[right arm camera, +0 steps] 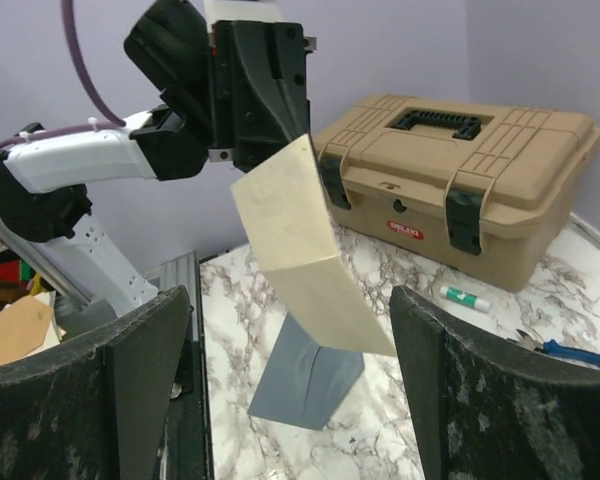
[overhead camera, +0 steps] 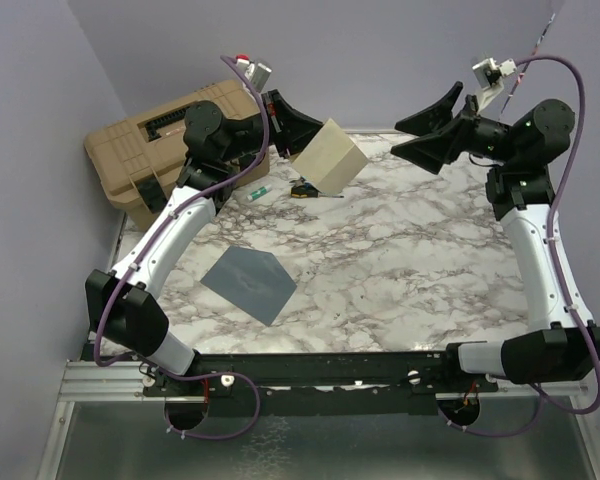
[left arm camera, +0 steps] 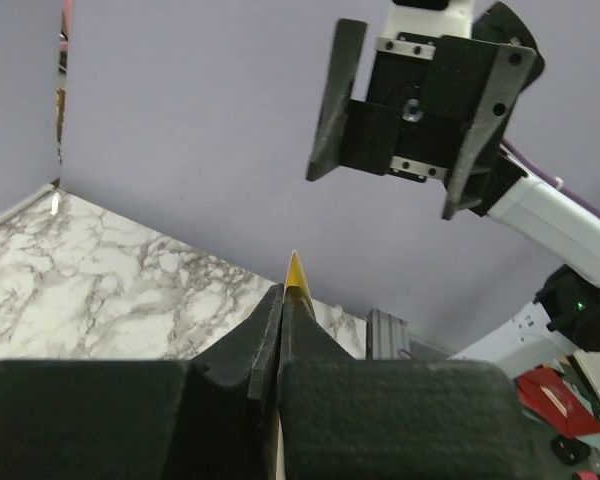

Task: Place the letter into the envelope and seal it

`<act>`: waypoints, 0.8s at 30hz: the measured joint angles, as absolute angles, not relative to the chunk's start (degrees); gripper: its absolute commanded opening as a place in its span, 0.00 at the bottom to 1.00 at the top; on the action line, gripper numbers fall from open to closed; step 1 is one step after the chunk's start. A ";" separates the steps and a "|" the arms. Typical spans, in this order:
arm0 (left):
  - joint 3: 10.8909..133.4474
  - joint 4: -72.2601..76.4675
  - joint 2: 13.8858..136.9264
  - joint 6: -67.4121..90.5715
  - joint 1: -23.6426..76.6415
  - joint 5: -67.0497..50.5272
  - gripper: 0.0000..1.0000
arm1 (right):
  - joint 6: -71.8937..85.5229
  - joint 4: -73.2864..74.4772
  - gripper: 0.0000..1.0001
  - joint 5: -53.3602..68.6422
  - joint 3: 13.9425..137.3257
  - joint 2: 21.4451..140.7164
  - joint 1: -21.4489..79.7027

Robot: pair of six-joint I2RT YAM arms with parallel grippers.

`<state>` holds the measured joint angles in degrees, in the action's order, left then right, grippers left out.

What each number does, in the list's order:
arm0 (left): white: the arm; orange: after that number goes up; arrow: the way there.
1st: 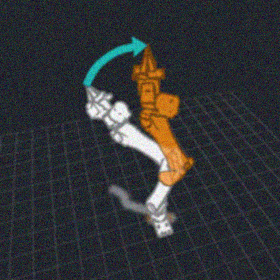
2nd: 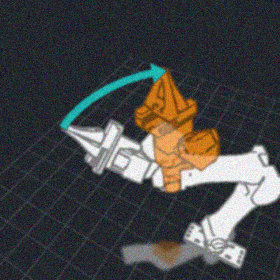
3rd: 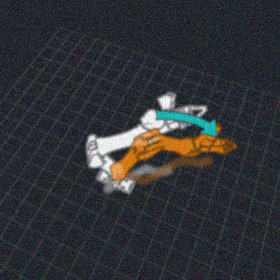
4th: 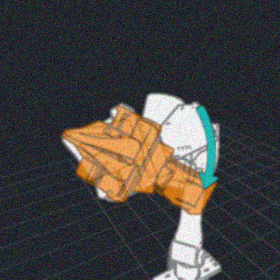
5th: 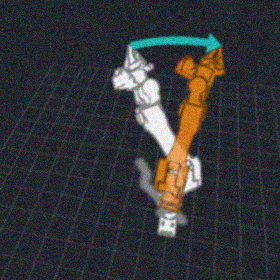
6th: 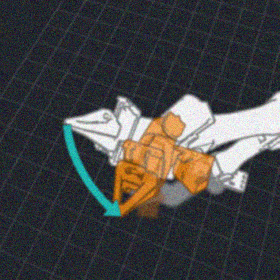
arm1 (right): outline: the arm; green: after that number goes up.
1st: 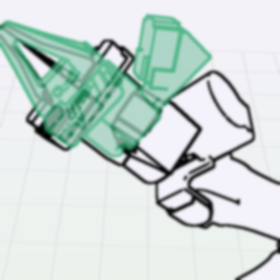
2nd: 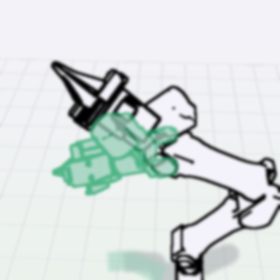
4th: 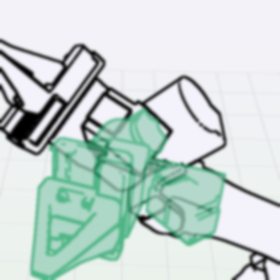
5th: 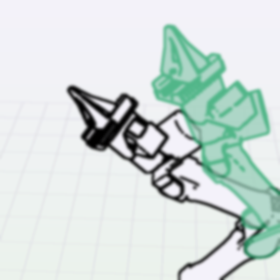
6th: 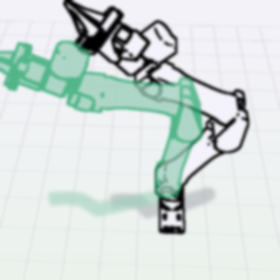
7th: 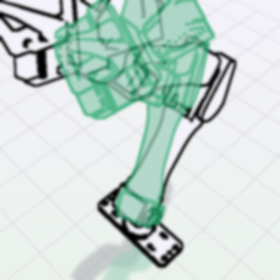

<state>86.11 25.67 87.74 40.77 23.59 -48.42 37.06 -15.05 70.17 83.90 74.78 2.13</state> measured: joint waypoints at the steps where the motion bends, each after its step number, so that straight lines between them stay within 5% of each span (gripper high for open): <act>1: 85.91 25.67 87.74 40.95 23.77 -49.34 0.00 | 35.81 -14.50 0.85 69.82 83.64 75.24 2.52; 9: 85.73 25.74 87.74 42.44 24.91 -55.16 0.00 | 24.97 -2.94 0.85 70.13 86.67 82.26 9.34; 14: 85.73 25.87 87.74 42.83 25.15 -56.29 0.00 | 17.02 7.29 0.71 72.27 88.18 84.12 12.16; 20: 85.76 26.02 87.77 42.85 25.15 -56.40 0.00 | 12.29 13.37 0.46 76.77 88.20 84.23 12.69; 24: 85.78 26.06 87.77 42.87 25.15 -56.36 0.00 | 10.72 14.55 0.06 78.15 88.12 84.12 12.69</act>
<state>85.78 26.06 87.77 42.87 25.15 -56.36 10.72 14.55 78.15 88.12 84.12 12.69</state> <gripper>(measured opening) 0.002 0.305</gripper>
